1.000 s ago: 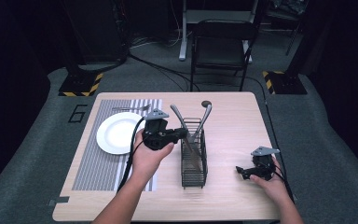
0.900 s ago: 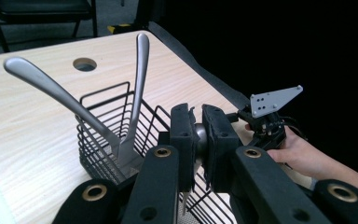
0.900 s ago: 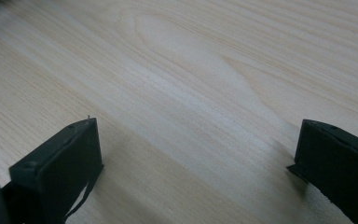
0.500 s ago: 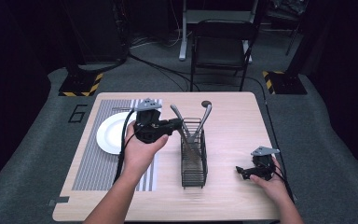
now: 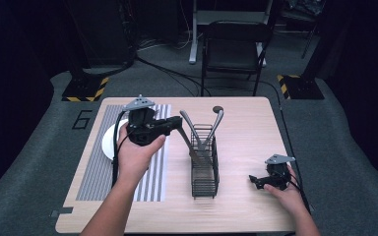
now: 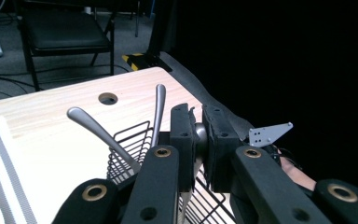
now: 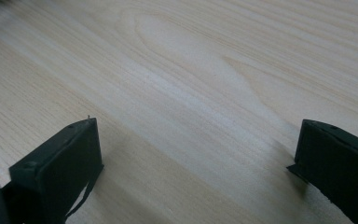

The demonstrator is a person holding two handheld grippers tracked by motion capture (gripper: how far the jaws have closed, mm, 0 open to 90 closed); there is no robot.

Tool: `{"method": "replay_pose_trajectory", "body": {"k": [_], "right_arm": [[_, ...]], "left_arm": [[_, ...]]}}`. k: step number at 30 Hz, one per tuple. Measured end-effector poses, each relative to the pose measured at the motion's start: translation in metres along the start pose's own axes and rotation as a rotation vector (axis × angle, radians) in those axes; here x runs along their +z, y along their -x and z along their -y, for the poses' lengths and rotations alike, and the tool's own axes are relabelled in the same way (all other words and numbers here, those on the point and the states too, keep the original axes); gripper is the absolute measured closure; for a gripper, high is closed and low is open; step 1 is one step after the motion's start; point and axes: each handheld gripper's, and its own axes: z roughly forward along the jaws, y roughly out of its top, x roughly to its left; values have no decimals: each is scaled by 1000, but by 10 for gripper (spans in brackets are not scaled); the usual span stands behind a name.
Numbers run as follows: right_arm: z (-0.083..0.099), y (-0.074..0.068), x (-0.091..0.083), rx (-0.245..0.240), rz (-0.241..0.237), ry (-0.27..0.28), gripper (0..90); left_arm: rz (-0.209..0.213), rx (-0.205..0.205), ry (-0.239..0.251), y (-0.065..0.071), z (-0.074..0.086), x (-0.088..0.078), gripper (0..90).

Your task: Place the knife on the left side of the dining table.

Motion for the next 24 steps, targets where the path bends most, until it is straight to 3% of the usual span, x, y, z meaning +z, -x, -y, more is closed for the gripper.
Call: {"method": "replay_pose_trajectory", "body": {"k": [5, 24], "right_arm": [[0, 0, 0, 0, 0, 0, 0], [0, 0, 0, 1, -1, -1, 0]], "left_arm": [[12, -21, 13, -6, -3, -9, 835], [-24, -67, 89, -30, -9, -49, 836]]}}
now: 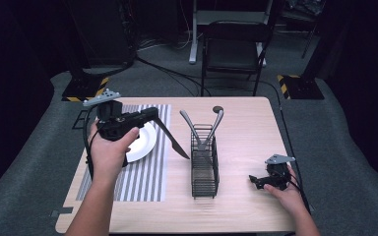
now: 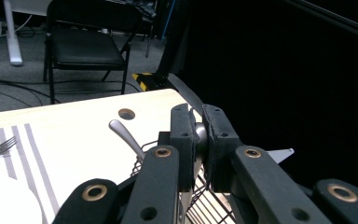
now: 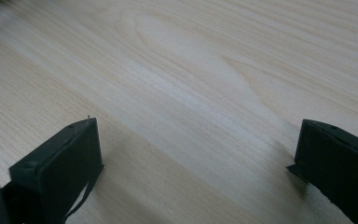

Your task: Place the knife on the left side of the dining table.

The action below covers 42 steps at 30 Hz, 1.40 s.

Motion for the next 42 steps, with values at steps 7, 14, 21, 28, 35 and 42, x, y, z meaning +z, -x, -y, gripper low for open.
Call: {"method": "replay_pose_trajectory", "body": {"k": [7, 14, 21, 28, 35, 42], "right_arm": [[0, 0, 0, -1, 2, 0, 0], [0, 0, 0, 0, 2, 2, 0], [0, 0, 0, 0, 3, 1, 0], [0, 0, 0, 0, 3, 2, 0], [0, 0, 0, 0, 2, 2, 0], [0, 0, 0, 0, 3, 2, 0]], "left_arm": [[-19, -24, 4, -10, 5, -3, 836], [-75, -62, -16, -29, 18, 4, 835], [-99, -113, -31, -48, 35, 8, 835], [-112, -151, -30, -62, 48, 8, 835], [-133, -192, -29, -73, 60, 4, 835], [-181, -227, -22, -87, 72, -3, 835]]}}
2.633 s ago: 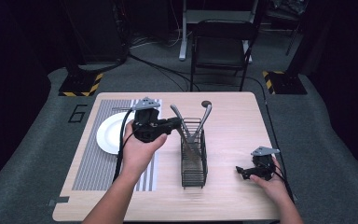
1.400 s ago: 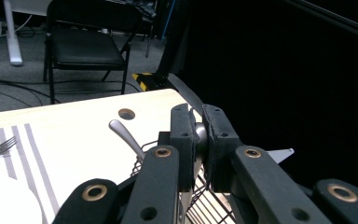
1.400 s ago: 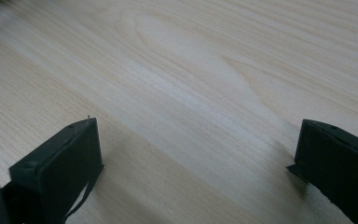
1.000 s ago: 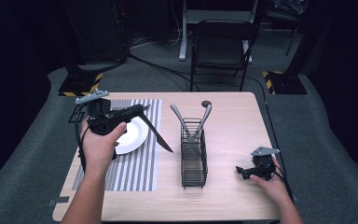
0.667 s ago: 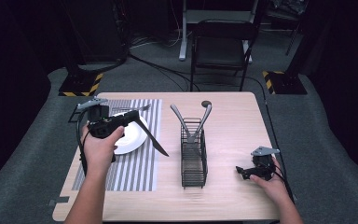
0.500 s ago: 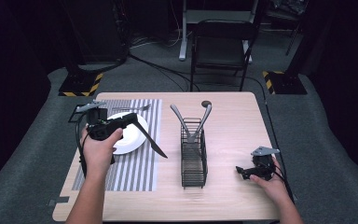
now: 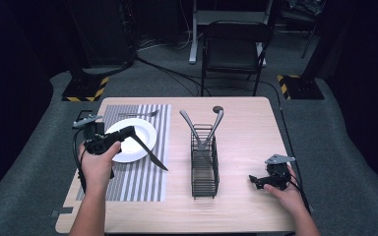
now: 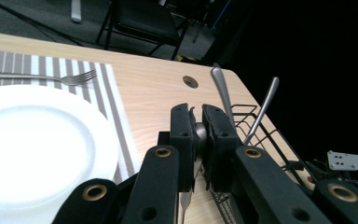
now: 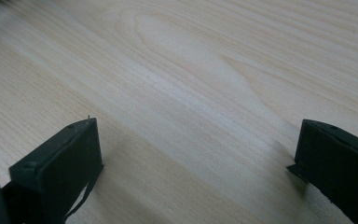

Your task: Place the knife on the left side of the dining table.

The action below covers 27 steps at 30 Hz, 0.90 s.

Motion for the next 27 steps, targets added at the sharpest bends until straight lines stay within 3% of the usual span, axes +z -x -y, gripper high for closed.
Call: {"method": "replay_pose_trajectory", "body": {"k": [27], "right_arm": [[0, 0, 0, 0, 0, 0, 0]], "left_arm": [[-67, -89, 25, -50, 29, -5, 834]]}}
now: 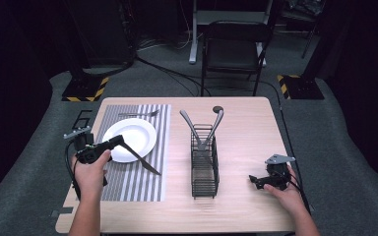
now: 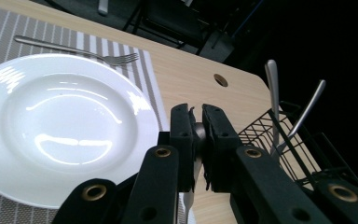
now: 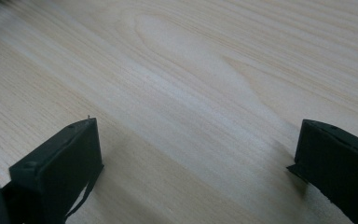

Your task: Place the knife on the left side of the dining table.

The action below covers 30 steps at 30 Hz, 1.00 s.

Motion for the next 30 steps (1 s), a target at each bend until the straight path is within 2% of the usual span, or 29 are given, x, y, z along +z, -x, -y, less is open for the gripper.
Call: {"method": "replay_pose_trajectory", "body": {"k": [8, 12, 14, 30], "right_arm": [[0, 0, 0, 0, 0, -1, 0], [0, 0, 0, 0, 0, 0, 0], [0, 0, 0, 0, -2, -1, 0], [0, 0, 0, 0, 0, 0, 0]], "left_arm": [[-44, -52, 25, -21, 8, -5, 815], [-38, -73, 25, -30, 11, -7, 812], [-39, -68, 25, -34, 13, -7, 810], [-80, -137, 57, -61, 30, -11, 785]]}}
